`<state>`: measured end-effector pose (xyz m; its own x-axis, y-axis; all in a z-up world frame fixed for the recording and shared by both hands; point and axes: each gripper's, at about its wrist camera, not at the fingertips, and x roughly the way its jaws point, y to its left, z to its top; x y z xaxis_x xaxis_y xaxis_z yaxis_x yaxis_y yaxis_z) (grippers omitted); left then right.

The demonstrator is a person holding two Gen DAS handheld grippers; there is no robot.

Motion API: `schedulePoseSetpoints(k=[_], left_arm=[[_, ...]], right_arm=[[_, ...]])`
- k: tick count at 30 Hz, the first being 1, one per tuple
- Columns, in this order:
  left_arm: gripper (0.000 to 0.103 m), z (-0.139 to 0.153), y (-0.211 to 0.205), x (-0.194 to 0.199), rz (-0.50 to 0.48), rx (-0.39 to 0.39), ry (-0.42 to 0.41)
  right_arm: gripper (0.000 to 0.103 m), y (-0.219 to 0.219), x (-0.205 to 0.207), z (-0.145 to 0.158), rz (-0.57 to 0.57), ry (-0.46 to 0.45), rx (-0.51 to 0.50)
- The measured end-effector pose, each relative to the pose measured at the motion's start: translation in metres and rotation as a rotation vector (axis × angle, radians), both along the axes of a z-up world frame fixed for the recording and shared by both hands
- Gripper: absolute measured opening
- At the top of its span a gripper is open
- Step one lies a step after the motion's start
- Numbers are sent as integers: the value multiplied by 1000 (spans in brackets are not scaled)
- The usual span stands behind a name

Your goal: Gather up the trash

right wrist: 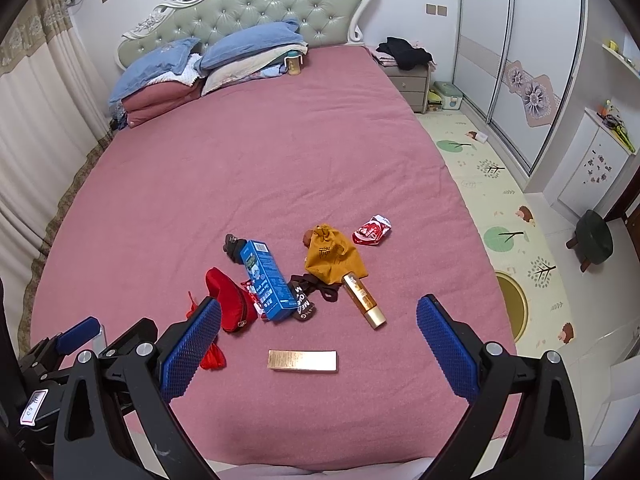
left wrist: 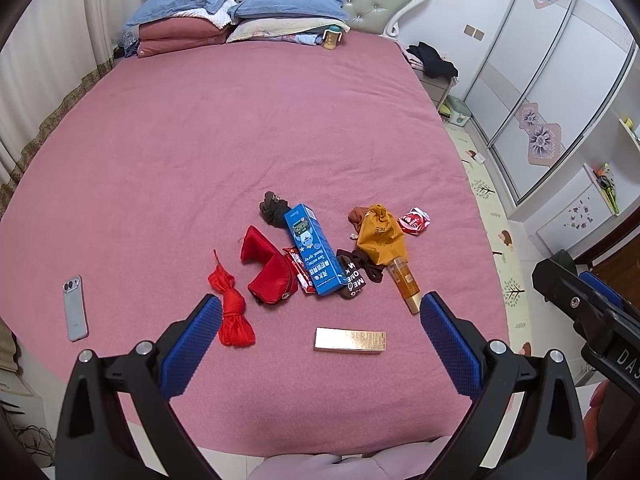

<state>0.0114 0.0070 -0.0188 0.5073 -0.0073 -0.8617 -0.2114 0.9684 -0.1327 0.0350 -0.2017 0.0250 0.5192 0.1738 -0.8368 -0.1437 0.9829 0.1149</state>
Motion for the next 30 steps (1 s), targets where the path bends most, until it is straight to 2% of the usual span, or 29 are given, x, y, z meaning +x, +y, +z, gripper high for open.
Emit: schedulePoseSetpoints(k=[15, 30], left_arm=[[99, -5, 7, 4, 12, -18, 21], [99, -18, 26, 4, 74, -74, 57]], right_arm=[[94, 6, 8, 0, 19, 14, -10], [94, 16, 14, -6, 50, 29, -11]])
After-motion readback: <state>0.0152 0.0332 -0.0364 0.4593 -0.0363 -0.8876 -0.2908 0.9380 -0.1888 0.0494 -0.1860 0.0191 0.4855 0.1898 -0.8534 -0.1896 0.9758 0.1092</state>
